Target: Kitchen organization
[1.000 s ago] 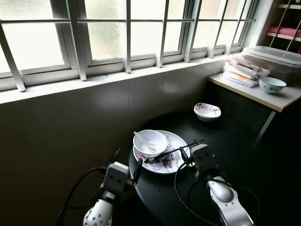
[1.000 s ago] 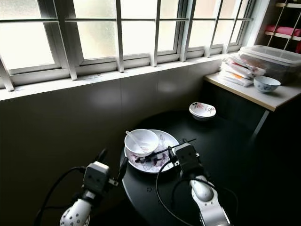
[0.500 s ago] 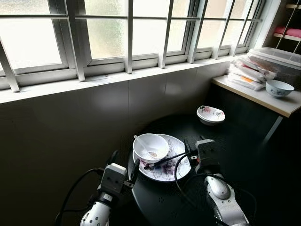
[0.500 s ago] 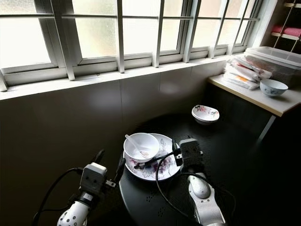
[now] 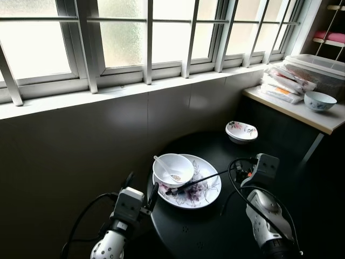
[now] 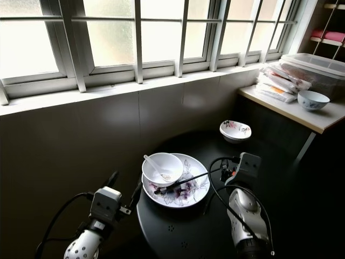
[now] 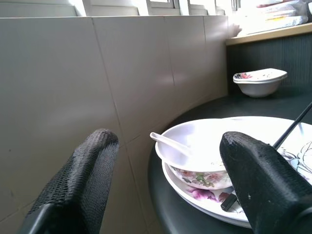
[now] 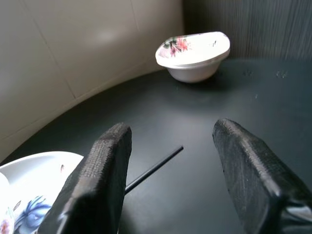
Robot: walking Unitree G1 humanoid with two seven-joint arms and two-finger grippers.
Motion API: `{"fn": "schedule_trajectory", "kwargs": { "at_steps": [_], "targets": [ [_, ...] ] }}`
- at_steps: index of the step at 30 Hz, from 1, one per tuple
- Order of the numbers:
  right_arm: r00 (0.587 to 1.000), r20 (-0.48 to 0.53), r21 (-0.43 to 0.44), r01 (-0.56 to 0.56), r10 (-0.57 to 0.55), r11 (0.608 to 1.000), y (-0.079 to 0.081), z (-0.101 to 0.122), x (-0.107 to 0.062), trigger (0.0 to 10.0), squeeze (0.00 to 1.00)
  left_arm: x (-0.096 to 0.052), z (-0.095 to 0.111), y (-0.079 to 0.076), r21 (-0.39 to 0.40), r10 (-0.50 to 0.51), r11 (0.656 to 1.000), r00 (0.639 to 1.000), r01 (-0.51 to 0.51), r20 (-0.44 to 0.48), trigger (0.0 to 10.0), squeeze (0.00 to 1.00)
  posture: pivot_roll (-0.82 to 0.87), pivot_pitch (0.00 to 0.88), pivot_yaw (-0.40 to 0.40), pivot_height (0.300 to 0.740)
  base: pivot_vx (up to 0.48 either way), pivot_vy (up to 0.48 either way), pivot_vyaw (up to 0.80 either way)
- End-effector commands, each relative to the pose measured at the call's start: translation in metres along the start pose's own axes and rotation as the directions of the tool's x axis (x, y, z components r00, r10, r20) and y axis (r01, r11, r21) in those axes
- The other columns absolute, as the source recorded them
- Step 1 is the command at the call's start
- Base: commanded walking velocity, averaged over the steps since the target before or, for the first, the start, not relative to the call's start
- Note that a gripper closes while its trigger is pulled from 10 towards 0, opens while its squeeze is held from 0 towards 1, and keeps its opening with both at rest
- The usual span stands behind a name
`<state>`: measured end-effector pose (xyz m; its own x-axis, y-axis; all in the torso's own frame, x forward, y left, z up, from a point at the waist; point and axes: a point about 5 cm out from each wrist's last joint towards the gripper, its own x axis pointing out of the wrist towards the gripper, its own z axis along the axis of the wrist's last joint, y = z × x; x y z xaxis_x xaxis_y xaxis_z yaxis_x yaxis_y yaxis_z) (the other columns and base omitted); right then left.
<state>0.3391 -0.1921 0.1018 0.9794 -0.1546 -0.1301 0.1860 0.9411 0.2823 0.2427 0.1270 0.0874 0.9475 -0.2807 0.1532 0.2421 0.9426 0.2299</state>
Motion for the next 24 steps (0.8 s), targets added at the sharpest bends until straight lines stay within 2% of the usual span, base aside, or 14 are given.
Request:
{"fn": "schedule_trajectory", "kwargs": {
  "at_steps": [1,4,6,9,12,17,20,24],
  "targets": [
    [0.999,-0.053,0.078,0.014,-0.01,0.997,-0.003,-0.003,0.004,10.0,0.0,0.001,0.0,0.0,0.0,-0.001,1.0,1.0,0.001,0.003,10.0,0.0,0.05,0.0,-0.075,0.74,0.0,0.0,0.0],
    [0.996,-0.086,0.135,0.017,-0.005,0.991,-0.003,-0.004,0.007,10.0,0.0,0.001,0.0,0.0,-0.001,-0.001,1.0,1.0,0.001,0.003,10.0,0.0,0.05,0.0,-0.075,0.74,0.0,0.0,0.0],
    [0.991,-0.136,0.232,0.022,0.01,0.973,-0.002,-0.006,0.012,10.0,0.0,0.001,0.0,0.0,0.001,-0.001,1.0,1.0,0.001,0.001,10.0,0.0,0.05,0.0,-0.074,0.74,0.0,0.0,0.0],
    [0.988,-0.153,0.265,0.017,0.025,0.964,-0.001,-0.006,0.015,10.0,0.0,0.001,0.0,0.0,0.001,-0.001,1.0,1.0,0.001,0.002,10.0,0.0,0.05,0.0,-0.073,0.74,0.0,0.0,0.0],
    [0.977,-0.21,0.343,0.036,0.039,0.939,0.001,-0.008,0.021,10.0,0.0,0.001,-0.001,0.0,0.002,-0.003,1.0,1.0,0.003,-0.002,10.0,0.0,0.06,0.0,-0.074,0.74,0.0,0.0,0.0],
    [0.969,-0.244,0.37,0.052,0.043,0.927,0.001,-0.013,0.023,10.0,0.0,0.001,-0.001,0.0,0.002,-0.001,1.0,1.0,0.001,-0.003,10.0,0.0,0.06,0.0,-0.074,0.74,0.0,0.0,0.0],
    [0.955,-0.293,0.416,0.077,0.053,0.906,0.004,-0.02,0.024,10.0,0.0,0.002,-0.001,0.0,0.004,-0.002,1.0,1.0,0.002,-0.008,10.0,0.0,0.07,0.0,-0.074,0.74,0.0,0.0,0.0],
    [0.952,-0.3,0.44,0.073,0.069,0.895,0.007,-0.019,0.027,10.0,0.0,0.002,-0.001,0.0,0.005,-0.001,1.0,1.0,0.001,-0.008,10.0,0.0,0.08,0.0,-0.075,0.74,0.0,0.0,0.0]
  ]
}}
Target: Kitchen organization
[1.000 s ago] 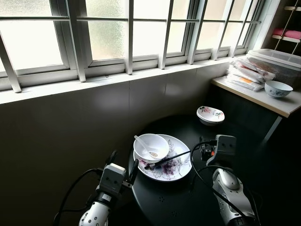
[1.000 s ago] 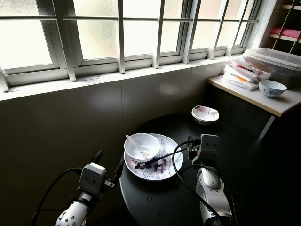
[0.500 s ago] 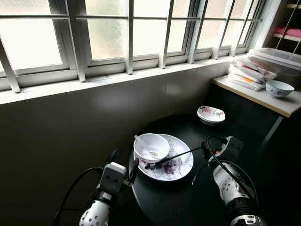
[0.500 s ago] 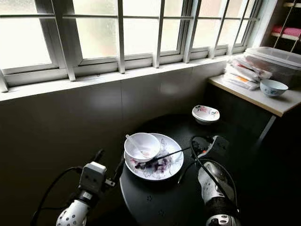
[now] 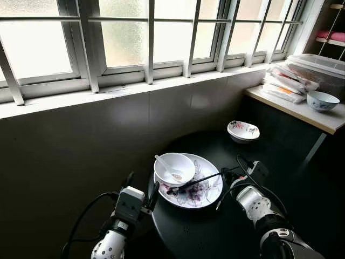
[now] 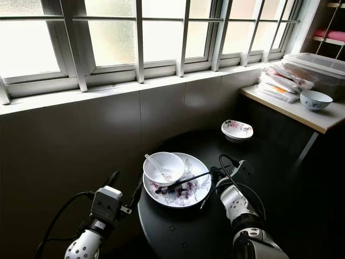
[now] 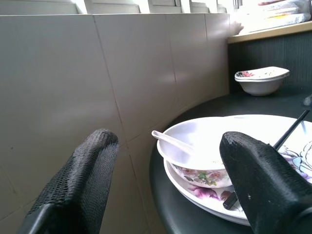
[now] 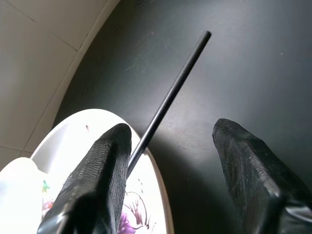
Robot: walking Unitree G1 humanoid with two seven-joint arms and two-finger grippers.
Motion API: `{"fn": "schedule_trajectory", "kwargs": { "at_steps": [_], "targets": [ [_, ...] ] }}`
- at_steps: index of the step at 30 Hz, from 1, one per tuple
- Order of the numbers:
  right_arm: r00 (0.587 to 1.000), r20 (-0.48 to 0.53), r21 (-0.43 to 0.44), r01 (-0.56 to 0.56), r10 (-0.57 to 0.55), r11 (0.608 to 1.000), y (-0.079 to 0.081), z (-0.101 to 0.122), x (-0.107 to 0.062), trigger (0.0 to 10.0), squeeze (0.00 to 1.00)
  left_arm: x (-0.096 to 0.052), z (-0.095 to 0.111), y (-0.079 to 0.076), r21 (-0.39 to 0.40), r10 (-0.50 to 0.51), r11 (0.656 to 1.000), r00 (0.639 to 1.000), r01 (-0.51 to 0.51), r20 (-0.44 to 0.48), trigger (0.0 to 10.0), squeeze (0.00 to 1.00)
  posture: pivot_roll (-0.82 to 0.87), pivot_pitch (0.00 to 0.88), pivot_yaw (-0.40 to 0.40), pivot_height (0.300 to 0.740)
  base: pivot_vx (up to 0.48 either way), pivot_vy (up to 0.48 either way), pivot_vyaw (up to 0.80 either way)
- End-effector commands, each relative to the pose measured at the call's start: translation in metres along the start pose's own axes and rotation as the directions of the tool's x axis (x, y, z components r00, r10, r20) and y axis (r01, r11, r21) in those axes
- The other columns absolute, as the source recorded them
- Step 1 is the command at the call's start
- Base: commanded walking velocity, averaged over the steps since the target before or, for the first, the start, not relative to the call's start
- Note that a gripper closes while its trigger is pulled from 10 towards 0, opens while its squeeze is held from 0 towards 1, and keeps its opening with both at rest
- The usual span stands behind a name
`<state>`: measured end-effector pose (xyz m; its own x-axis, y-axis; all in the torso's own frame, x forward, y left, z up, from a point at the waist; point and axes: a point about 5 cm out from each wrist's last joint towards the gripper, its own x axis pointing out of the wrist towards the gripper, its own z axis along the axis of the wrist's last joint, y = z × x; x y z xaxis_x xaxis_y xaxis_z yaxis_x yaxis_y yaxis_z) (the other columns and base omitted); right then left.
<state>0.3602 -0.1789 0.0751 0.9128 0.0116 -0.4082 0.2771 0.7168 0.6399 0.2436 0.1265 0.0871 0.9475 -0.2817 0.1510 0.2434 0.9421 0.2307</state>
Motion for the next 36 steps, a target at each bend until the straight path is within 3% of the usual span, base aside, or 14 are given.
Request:
{"fn": "schedule_trajectory", "kwargs": {
  "at_steps": [1,11,21,22,23,30,36],
  "targets": [
    [1.0,0.018,0.025,-0.013,0.012,1.0,0.003,0.01,0.001,10.0,0.0,0.001,-0.001,0.001,0.004,0.0,1.0,1.0,0.0,-0.006,10.0,0.0,0.08,0.0,-0.075,0.74,0.0,0.0,0.0],
    [0.999,0.032,0.167,0.004,-0.009,0.986,-0.002,0.023,0.003,10.0,0.0,0.002,-0.001,-0.001,0.003,0.001,1.0,1.0,-0.001,-0.01,10.0,0.0,0.08,0.0,-0.077,0.74,0.0,0.0,0.0],
    [1.0,0.023,0.245,-0.009,0.003,0.969,0.004,0.027,0.004,10.0,0.0,0.003,-0.003,-0.001,0.004,0.0,1.0,1.0,0.0,-0.016,10.0,0.0,0.09,0.0,-0.077,0.74,0.0,0.0,0.0],
    [1.0,0.026,0.255,-0.01,0.004,0.967,0.005,0.027,0.004,3.0,0.0,0.003,-0.003,-0.001,0.004,0.001,1.0,1.0,-0.001,-0.017,10.0,0.0,0.09,0.0,-0.077,0.74,0.0,0.0,0.0],
    [0.999,0.033,0.26,-0.01,0.001,0.966,0.005,0.028,0.004,0.0,0.0,0.003,-0.003,-0.001,0.004,0.001,1.0,1.0,-0.001,-0.018,10.0,0.0,0.09,0.0,-0.079,0.74,0.0,0.0,0.0],
    [0.999,0.031,0.266,-0.016,0.008,0.964,0.006,0.025,0.005,0.0,0.0,0.002,-0.004,-0.001,0.003,0.002,1.0,1.0,-0.001,-0.023,10.0,0.0,0.09,0.0,-0.076,0.74,0.0,0.0,0.0],
    [0.999,0.018,0.273,0.042,-0.049,0.961,-0.002,0.022,0.004,0.0,0.0,0.002,-0.006,-0.001,0.001,-0.003,1.0,1.0,0.003,-0.03,10.0,0.0,0.09,0.0,-0.075,0.74,0.0,0.0,0.0]
  ]
}}
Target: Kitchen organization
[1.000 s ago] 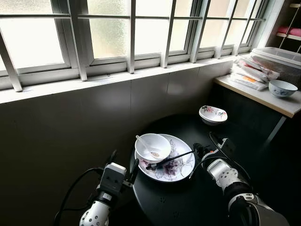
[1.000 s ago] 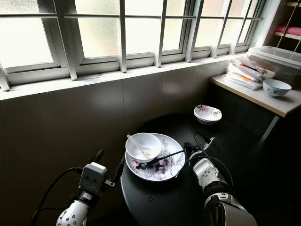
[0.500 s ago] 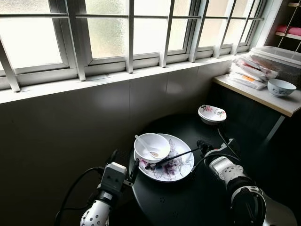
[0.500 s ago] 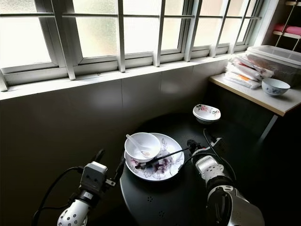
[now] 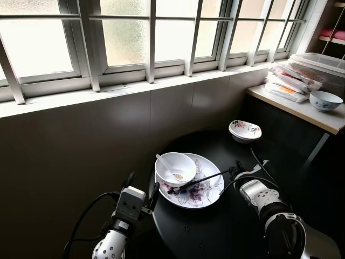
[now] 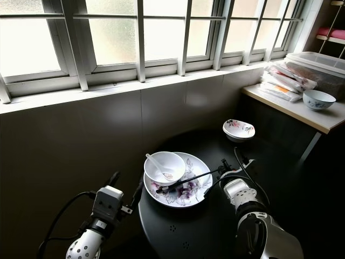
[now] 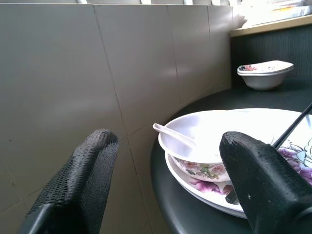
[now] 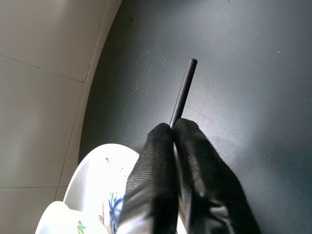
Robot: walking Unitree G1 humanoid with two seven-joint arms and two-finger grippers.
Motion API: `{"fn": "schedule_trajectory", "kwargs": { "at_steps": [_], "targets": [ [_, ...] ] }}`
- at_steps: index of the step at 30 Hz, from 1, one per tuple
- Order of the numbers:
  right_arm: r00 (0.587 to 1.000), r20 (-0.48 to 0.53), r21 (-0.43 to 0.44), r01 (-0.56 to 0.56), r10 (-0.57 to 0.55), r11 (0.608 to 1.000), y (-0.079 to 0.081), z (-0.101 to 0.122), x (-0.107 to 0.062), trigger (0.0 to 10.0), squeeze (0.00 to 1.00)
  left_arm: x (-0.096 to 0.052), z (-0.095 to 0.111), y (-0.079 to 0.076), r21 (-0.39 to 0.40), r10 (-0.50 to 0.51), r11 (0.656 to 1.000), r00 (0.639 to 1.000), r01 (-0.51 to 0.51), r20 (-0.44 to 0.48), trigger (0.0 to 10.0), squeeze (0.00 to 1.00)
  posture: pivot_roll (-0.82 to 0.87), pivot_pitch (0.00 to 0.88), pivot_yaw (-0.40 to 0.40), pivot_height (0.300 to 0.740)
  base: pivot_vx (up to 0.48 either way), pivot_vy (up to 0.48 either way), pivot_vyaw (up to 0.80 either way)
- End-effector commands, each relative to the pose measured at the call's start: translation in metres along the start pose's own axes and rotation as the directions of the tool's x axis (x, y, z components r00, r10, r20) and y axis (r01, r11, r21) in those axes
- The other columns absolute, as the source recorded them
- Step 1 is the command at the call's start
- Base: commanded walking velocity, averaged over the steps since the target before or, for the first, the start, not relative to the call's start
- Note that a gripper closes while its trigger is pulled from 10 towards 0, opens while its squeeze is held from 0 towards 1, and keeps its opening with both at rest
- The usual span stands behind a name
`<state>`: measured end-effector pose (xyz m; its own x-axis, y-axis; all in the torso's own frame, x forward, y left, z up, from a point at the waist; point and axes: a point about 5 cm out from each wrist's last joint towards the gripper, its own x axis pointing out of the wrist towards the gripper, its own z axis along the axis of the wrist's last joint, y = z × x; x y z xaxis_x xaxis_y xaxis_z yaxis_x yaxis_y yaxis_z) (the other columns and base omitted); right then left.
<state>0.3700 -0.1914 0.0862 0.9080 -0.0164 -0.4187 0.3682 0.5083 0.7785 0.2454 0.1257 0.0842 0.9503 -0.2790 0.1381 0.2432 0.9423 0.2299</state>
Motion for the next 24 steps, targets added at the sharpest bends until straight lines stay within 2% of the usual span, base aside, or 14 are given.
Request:
{"fn": "schedule_trajectory", "kwargs": {
  "at_steps": [1,8,11,12,14,15,16,18,19,20,21,23,24],
  "targets": [
    [1.0,0.019,0.014,0.023,-0.024,1.0,-0.002,0.005,0.0,0.0,0.0,0.001,-0.003,0.0,0.002,-0.003,1.0,1.0,0.003,-0.018,10.0,0.0,0.09,0.0,-0.075,0.74,0.0,0.0,0.0],
    [0.999,0.037,0.023,0.026,-0.027,0.999,0.0,0.006,0.0,0.0,0.0,0.001,-0.003,0.0,0.002,-0.004,1.0,1.0,0.004,-0.021,10.0,0.0,0.09,0.0,-0.071,0.74,0.0,0.0,0.0],
    [0.998,0.059,-0.102,-0.024,0.031,0.994,0.011,0.009,0.001,0.0,0.0,0.001,-0.003,0.001,0.003,-0.002,1.0,1.0,0.002,-0.02,10.0,0.0,0.09,0.0,-0.071,0.74,0.0,0.0,0.0],
    [0.993,0.074,-0.169,-0.075,0.089,0.983,0.021,0.011,0.001,0.0,0.0,0.001,-0.003,0.001,0.003,-0.001,1.0,1.0,0.001,-0.018,10.0,0.0,0.09,0.0,-0.071,0.74,0.0,0.0,0.0],
    [0.99,0.08,-0.193,-0.102,0.119,0.976,0.026,0.011,0.001,0.0,0.0,0.001,-0.003,0.001,0.002,0.0,1.0,1.0,0.0,-0.017,10.0,0.0,0.09,0.0,-0.071,0.74,0.0,0.0,0.0],
    [0.979,0.086,-0.279,-0.156,0.187,0.947,0.038,0.011,0.001,0.8,0.0,0.001,-0.003,0.001,0.001,0.002,1.0,1.0,-0.002,-0.016,10.0,0.0,0.08,0.0,-0.07,0.74,0.0,0.0,0.0],
    [0.968,0.086,-0.381,-0.188,0.237,0.905,0.049,0.009,0.001,10.0,0.0,0.001,-0.003,0.002,0.0,0.003,1.0,1.0,-0.003,-0.016,10.0,0.0,0.08,0.0,-0.069,0.74,0.0,0.0,0.0],
    [0.959,0.097,-0.412,-0.204,0.266,0.888,0.055,0.009,0.0,10.0,0.0,0.001,-0.003,0.002,-0.001,0.004,1.0,1.0,-0.004,-0.016,10.0,0.0,0.08,0.0,-0.069,0.74,0.0,0.0,0.0],
    [0.952,0.102,-0.429,-0.22,0.289,0.876,0.059,0.009,0.0,10.0,1.0,0.001,-0.003,0.002,-0.002,0.004,1.0,1.0,-0.004,-0.016,10.0,0.0,0.08,0.0,-0.069,0.74,0.0,0.0,0.0],
    [0.952,0.102,-0.429,-0.22,0.289,0.876,0.059,0.009,0.0,10.0,1.0,0.001,-0.003,0.002,-0.002,0.004,1.0,1.0,-0.004,-0.016,10.0,0.0,0.08,0.0,-0.069,0.74,0.0,0.0,0.0],
    [0.934,0.099,-0.455,-0.264,0.343,0.85,0.065,0.007,-0.002,10.0,1.0,0.001,-0.003,0.002,-0.003,0.004,1.0,1.0,-0.004,-0.016,10.0,0.0,0.08,0.0,-0.068,0.74,0.0,0.0,0.0],
    [0.923,0.079,-0.524,-0.283,0.376,0.803,0.068,0.005,-0.003,10.0,1.0,0.001,-0.003,0.001,-0.004,0.004,1.0,1.0,-0.004,-0.016,10.0,0.0,0.08,0.0,-0.069,0.74,0.0,0.0,0.0],
    [0.918,0.058,-0.58,-0.289,0.393,0.762,0.068,0.002,-0.003,10.0,1.0,0.002,-0.003,0.001,-0.004,0.004,1.0,1.0,-0.004,-0.016,10.0,0.0,0.08,0.0,-0.069,0.74,0.0,0.0,0.0]
  ]
}}
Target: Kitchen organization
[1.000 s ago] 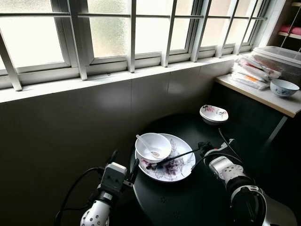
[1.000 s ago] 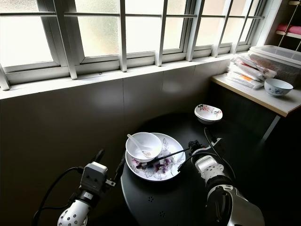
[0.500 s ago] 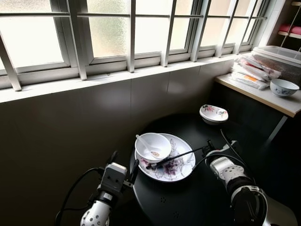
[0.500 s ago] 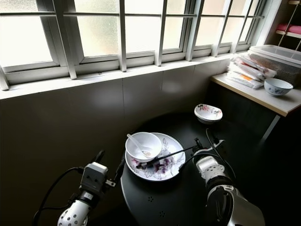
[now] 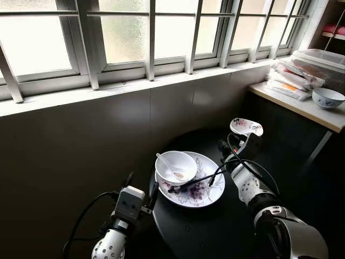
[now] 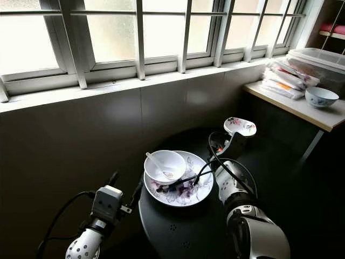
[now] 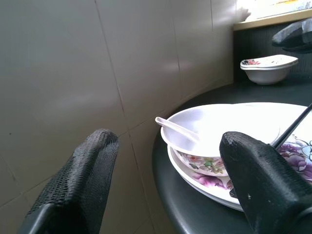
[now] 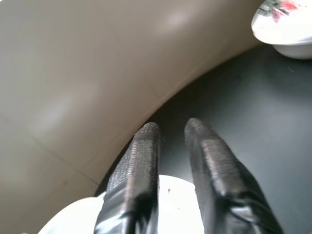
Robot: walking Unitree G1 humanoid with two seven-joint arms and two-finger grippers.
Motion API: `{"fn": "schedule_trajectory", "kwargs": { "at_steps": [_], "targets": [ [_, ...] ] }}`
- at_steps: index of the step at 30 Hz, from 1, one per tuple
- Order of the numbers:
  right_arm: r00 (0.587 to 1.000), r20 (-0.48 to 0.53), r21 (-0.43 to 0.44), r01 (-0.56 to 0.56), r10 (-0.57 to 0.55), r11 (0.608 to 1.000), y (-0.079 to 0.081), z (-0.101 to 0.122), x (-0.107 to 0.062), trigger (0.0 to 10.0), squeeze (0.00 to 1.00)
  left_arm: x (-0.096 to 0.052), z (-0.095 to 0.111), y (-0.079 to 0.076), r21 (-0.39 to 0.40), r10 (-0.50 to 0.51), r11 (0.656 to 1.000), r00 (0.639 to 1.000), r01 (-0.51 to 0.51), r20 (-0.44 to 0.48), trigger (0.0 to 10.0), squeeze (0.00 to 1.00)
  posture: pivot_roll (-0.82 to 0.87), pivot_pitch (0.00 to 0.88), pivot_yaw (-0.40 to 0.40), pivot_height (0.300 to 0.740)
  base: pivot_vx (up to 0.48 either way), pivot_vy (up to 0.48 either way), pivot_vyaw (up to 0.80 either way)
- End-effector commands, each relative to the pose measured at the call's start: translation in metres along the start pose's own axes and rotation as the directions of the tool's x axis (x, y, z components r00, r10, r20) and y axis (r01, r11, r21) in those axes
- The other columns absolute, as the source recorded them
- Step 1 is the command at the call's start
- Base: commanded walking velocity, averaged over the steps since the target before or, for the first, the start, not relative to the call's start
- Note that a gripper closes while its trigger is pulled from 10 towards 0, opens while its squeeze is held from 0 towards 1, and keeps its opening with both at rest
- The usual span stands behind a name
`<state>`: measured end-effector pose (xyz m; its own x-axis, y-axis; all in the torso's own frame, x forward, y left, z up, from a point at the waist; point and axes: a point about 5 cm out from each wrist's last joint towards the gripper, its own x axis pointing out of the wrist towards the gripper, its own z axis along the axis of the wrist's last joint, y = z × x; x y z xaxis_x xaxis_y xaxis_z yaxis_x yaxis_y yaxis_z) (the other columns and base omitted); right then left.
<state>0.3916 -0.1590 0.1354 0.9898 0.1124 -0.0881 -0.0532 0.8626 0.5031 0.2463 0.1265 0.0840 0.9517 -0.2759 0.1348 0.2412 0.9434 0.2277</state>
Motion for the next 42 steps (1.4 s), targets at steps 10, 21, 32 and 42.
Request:
{"fn": "schedule_trajectory", "kwargs": {
  "at_steps": [10,21,32,42],
  "targets": [
    [0.949,-0.261,-0.609,-0.303,0.175,0.733,0.005,-0.019,-0.007,10.0,1.0,0.003,-0.002,0.001,-0.003,0.002,1.0,1.0,-0.002,-0.013,10.0,0.0,0.08,0.0,-0.072,0.74,0.0,0.0,0.0],
    [0.863,-0.453,-0.725,-0.503,0.225,0.47,-0.001,-0.005,-0.01,10.0,1.0,0.005,-0.003,0.001,-0.002,0.005,1.0,1.0,-0.005,-0.017,10.0,0.0,0.08,0.0,-0.078,0.74,0.0,0.0,0.0],
    [0.736,-0.647,-0.71,-0.676,0.197,0.194,0.001,-0.023,-0.018,10.0,0.0,0.006,-0.004,0.002,0.0,0.004,1.0,1.0,-0.004,-0.021,10.0,0.0,0.08,0.0,-0.079,0.74,0.0,0.0,0.0],
    [0.732,-0.673,-0.733,-0.679,0.102,0.039,-0.003,-0.023,-0.017,10.0,0.0,0.007,-0.005,0.001,0.001,0.005,1.0,1.0,-0.004,-0.022,10.0,0.0,0.09,0.0,-0.082,0.74,0.0,0.0,0.0]
  ]
}}
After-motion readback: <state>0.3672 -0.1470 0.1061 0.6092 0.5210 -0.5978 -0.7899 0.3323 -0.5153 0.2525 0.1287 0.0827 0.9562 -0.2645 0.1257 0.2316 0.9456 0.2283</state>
